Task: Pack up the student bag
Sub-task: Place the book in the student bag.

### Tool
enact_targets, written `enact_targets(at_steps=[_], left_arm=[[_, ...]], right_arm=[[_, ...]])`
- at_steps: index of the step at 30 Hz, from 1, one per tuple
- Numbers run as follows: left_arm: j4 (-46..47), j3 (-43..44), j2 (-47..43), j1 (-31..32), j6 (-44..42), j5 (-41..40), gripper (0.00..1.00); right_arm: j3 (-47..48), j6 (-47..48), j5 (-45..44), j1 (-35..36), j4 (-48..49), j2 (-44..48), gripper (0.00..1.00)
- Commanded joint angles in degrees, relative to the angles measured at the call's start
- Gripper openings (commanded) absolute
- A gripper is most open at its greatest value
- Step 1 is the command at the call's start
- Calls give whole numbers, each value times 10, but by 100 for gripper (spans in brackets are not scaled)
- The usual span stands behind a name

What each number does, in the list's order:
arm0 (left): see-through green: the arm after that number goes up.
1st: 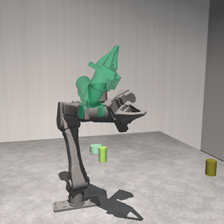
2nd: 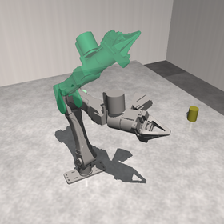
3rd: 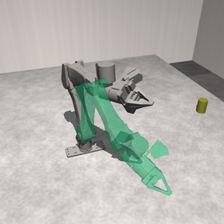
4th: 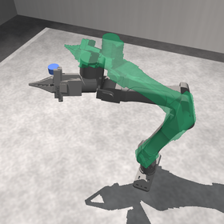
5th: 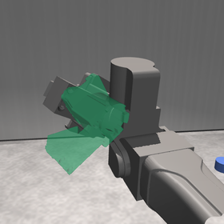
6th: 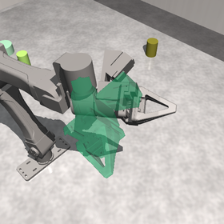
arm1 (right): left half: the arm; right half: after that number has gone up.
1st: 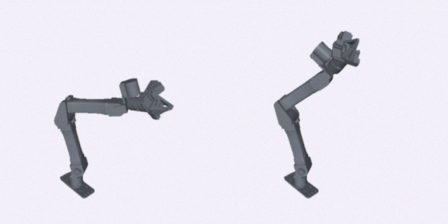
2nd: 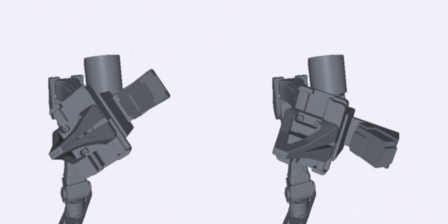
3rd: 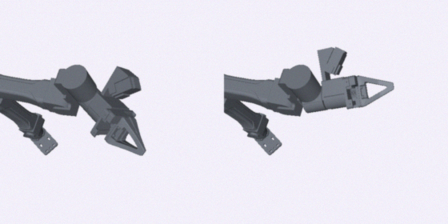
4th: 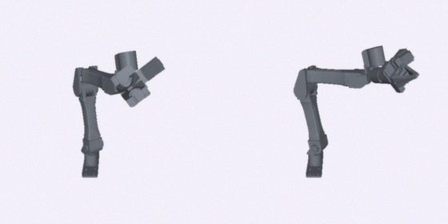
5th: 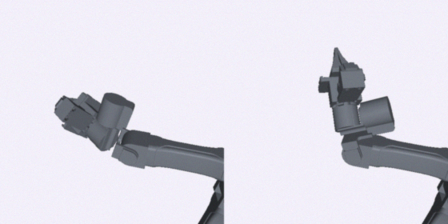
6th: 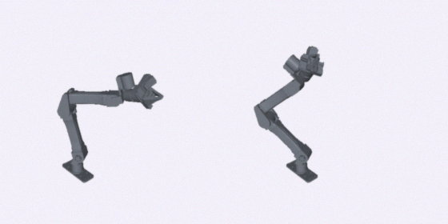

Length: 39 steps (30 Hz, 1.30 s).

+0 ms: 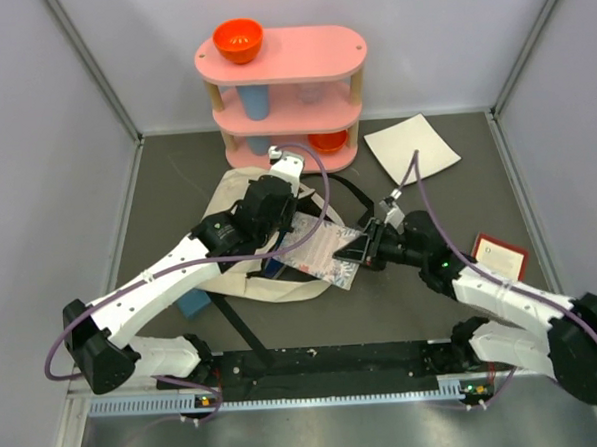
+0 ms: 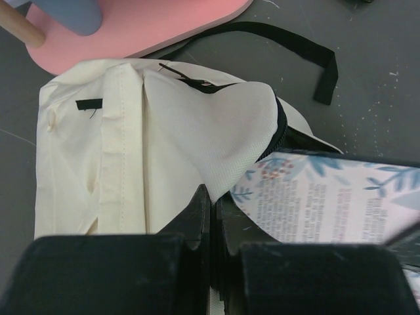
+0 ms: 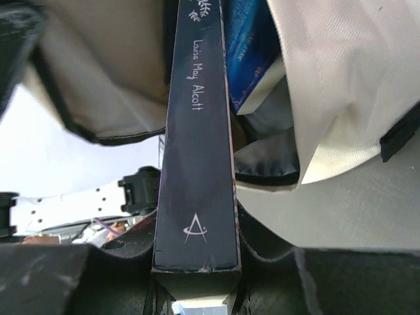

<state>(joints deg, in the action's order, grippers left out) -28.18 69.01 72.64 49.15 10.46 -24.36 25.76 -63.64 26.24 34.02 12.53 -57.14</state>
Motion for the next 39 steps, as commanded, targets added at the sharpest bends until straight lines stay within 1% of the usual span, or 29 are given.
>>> enact_targets(at_steps=[1,2,4,5,6,7,8,9,10,12,13,17,20,21,23,24,25,26,27,28,29,30,31,32,36,39], left_arm=[[51,21,-11,2,15,31,0],[51,22,-14,1,16,38,0],[51,23,-20,1,15,44,0],[51,22,-26,1,15,45,0],[51,22,-29,1,15,49,0],[50,21,-32,1,15,52,0],[49,20,-36,1,15,55,0],[49,20,-38,1,15,56,0],[48,17,-40,1,16,56,0],[49,13,-46,2,16,56,0],[51,10,-50,1,15,56,0],[52,9,-50,-2,13,56,0],[54,11,-45,-5,13,61,0],[54,12,-44,-5,14,61,0],[56,13,-40,-6,14,62,0],[58,13,-40,-6,14,63,0],[59,13,-38,-8,14,64,0],[59,12,-37,-9,14,66,0],[59,14,-36,-9,14,67,0],[58,14,-35,-10,14,67,0],[59,14,-35,-11,14,67,0],[58,13,-34,-12,14,67,0],[59,12,-35,-13,15,66,0],[59,11,-35,-14,15,66,0],[58,8,-38,-19,15,65,0],[59,5,-37,-23,14,67,0]], right_arm=[[68,-3,-17,44,162,-92,0],[90,-4,-19,50,175,-136,0],[105,-13,-45,61,205,-182,0],[118,-20,-54,65,254,-202,0],[128,-34,-55,67,280,-250,0],[142,-37,-52,73,307,-272,0],[175,-39,-52,77,332,-298,0],[189,-43,-71,82,347,-317,0],[202,-43,-79,88,357,-358,0],[235,-53,-119,101,371,-391,0],[253,-56,-127,103,378,-429,0],[272,-79,-168,119,412,-503,0],[293,-81,-184,129,415,-539,5],[296,-81,-189,138,416,-545,9],[306,-65,-204,147,397,-551,12],[310,-48,-219,155,379,-551,23],[320,-40,-223,156,350,-552,27],[321,-36,-225,157,342,-552,30],[320,-32,-227,157,338,-549,45],[311,-29,-232,158,320,-544,53],[308,-25,-245,157,308,-536,57],[303,-12,-250,157,288,-519,69],[298,-5,-256,157,266,-506,74],[291,10,-261,157,239,-496,75],[249,19,-289,157,183,-429,78],[229,24,-291,156,134,-402,80]])
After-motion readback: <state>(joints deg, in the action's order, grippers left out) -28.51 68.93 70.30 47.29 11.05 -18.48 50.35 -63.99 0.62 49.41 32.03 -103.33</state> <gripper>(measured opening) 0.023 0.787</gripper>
